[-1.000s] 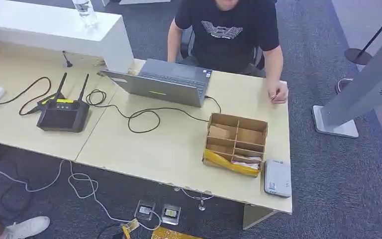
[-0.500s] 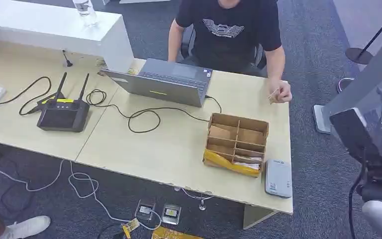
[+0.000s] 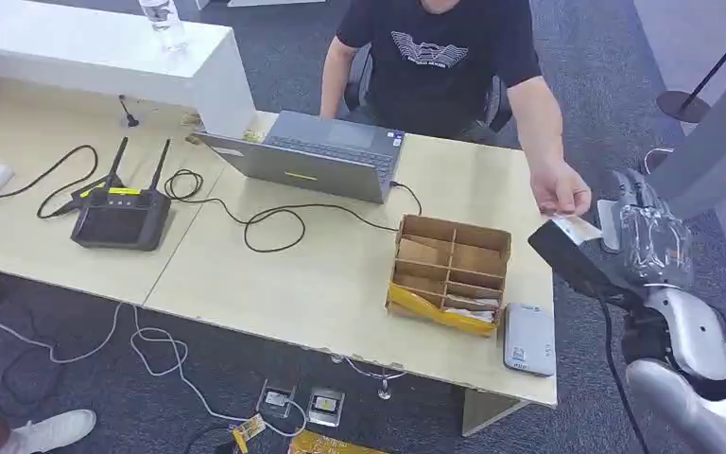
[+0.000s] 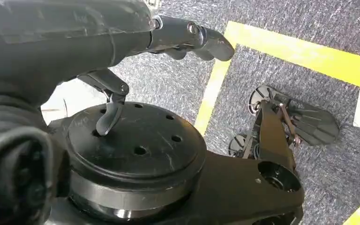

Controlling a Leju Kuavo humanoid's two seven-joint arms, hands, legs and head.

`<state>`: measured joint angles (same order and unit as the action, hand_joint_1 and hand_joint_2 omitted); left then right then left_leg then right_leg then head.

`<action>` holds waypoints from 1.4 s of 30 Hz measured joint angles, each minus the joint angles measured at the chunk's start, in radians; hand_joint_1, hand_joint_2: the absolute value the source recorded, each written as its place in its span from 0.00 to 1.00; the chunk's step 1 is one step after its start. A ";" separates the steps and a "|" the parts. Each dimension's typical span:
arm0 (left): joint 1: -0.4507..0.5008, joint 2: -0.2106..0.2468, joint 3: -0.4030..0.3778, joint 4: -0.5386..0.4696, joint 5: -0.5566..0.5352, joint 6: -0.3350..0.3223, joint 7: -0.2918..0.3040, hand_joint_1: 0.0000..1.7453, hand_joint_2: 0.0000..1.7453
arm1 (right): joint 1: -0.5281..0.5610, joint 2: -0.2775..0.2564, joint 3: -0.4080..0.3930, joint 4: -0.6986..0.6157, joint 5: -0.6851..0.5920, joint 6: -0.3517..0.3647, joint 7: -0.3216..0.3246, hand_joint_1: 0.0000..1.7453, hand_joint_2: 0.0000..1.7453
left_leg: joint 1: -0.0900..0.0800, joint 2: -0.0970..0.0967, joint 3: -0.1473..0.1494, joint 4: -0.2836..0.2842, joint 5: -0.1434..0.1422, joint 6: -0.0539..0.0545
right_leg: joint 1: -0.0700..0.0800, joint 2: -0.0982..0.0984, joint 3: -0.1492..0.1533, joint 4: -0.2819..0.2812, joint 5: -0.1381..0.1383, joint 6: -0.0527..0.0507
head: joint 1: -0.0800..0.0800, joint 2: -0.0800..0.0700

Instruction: Pass the card to the sensor for recognition and then transmit it.

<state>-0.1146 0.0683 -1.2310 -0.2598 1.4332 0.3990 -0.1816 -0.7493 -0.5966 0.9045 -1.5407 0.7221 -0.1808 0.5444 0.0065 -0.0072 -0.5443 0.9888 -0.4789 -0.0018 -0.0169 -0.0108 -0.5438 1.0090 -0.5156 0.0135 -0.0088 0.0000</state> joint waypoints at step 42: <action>0.003 0.002 -0.024 0.000 -0.008 0.021 0.014 0.00 0.00 | -0.054 0.074 0.155 0.183 0.152 0.003 0.068 1.00 1.00 | 0.000 0.000 0.001 0.000 0.000 0.000 | 0.000 0.001 -0.001 0.000 0.000 0.000 | 0.000 0.000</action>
<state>-0.1114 0.0702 -1.2551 -0.2598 1.4248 0.4204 -0.1675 -0.8030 -0.5222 1.0594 -1.3581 0.8740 -0.1778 0.6123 0.0065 -0.0068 -0.5429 0.9893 -0.4789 -0.0020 -0.0170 -0.0096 -0.5445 1.0089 -0.5155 0.0134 -0.0092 0.0000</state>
